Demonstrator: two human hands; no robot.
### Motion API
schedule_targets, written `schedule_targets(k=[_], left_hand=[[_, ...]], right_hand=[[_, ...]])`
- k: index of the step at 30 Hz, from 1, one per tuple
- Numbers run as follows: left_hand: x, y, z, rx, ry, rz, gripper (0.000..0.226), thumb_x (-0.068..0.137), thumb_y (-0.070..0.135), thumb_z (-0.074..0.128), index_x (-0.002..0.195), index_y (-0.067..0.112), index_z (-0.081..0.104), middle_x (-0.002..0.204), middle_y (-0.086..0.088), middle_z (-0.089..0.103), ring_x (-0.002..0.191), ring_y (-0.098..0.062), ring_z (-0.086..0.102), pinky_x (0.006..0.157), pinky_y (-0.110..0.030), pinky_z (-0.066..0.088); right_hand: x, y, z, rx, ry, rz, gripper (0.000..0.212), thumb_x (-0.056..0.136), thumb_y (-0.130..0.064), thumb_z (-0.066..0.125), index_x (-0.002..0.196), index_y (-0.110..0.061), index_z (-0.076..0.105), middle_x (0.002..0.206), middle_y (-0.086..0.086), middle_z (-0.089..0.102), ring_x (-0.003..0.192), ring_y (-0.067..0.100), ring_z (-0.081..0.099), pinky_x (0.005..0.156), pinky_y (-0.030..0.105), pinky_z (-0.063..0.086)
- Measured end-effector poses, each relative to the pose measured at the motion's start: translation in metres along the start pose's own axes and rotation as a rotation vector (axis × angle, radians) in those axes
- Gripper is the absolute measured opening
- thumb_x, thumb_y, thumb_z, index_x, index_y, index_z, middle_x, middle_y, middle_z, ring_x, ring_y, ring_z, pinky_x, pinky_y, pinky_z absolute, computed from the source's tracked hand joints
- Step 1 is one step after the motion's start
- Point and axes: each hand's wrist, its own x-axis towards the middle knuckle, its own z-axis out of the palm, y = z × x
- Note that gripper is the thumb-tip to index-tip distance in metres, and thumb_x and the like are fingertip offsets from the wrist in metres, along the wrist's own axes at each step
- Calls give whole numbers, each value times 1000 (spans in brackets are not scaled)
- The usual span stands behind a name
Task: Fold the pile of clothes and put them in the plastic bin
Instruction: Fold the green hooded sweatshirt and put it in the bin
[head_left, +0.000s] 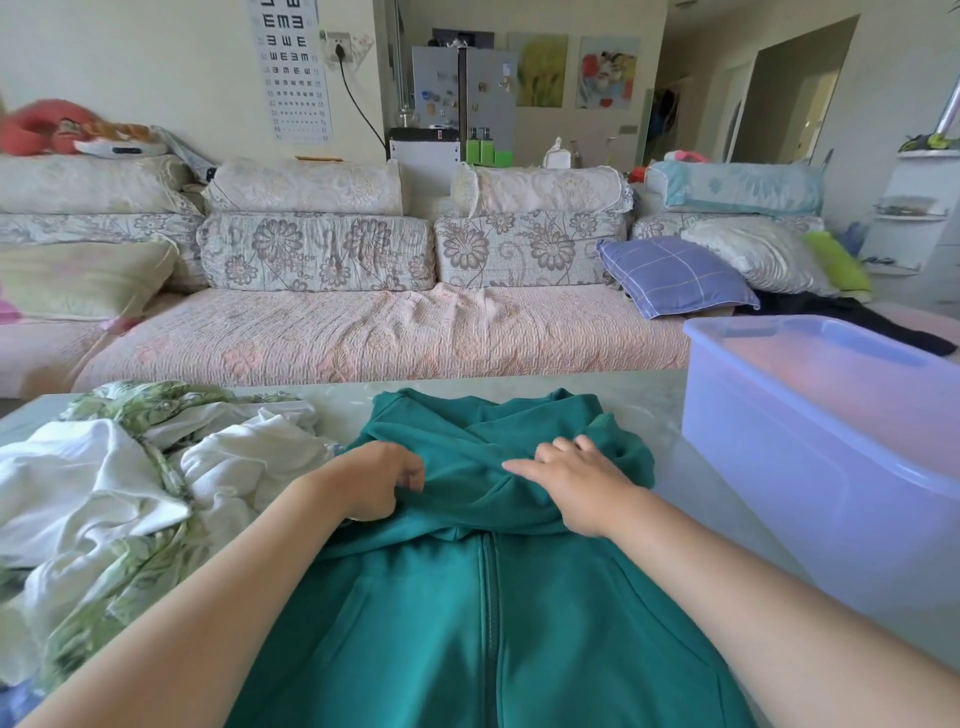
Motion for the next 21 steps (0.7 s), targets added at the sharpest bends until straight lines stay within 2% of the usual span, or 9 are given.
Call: schedule_targets(k=[4,6,8,10,12,14,16,18,21], left_hand=[[-8,-4,-5,192,325,84,51,70,-10,42,95,32,56,97,8,54,100,-17,51,74,-35,50],[-12,-11,-9,403,466,53,52,78,-9,47,113,29,57,103,6,54,103,-18,49,69,-31,44],[-17,-20,-13,493,505,-8,53,84,-5,48,123,30,54,107,5,54,104,-18,49,69,-28,41],[-22,-24,-12,497,398,-63,52,86,-2,45,125,33,52,110,5,56,103,-18,53,74,-31,47],[-26,-21,-11,428,82,-116,57,85,-1,43,128,35,52,118,5,58,102,-19,57,80,-33,51],[-30,-9,-12,306,-246,-191,64,83,-1,42,136,35,49,134,2,53,106,-20,55,84,-29,49],[-31,4,-18,263,-345,-228,65,83,2,39,140,33,49,145,2,45,124,-22,47,103,-33,40],[-25,8,-24,176,-319,-255,51,91,5,38,135,23,57,137,2,54,116,-22,54,103,-34,39],[-15,0,-23,78,-121,-253,36,93,6,42,112,18,70,104,3,67,79,-17,59,76,-29,49]], right_hand=[[8,-2,-14,-163,271,41,21,75,-9,68,88,-25,66,86,-2,61,90,24,53,86,39,30],[10,2,-20,-165,524,46,22,60,0,73,65,-18,61,75,2,55,78,26,50,84,40,34],[9,8,-25,-136,731,-86,20,60,6,63,63,-13,60,82,5,55,84,27,51,98,46,40],[4,5,-31,-126,608,-231,16,62,0,66,68,-14,62,80,3,57,81,26,55,97,44,46],[-7,-11,-36,-126,154,-183,11,70,-22,71,75,-19,61,77,-1,61,77,26,59,82,34,49],[-16,-25,-40,-38,-224,-39,34,73,-54,66,74,-20,59,72,-3,62,74,24,61,66,30,46],[-19,-31,-48,212,-477,119,59,70,-77,55,75,-19,65,68,-2,68,65,23,68,70,28,48],[-16,-35,-56,472,-584,208,70,76,-81,43,86,-18,72,71,-1,74,60,24,73,87,33,51],[-3,-45,-57,499,-312,219,60,92,-64,36,88,-16,73,68,-2,74,64,22,71,80,30,52]])
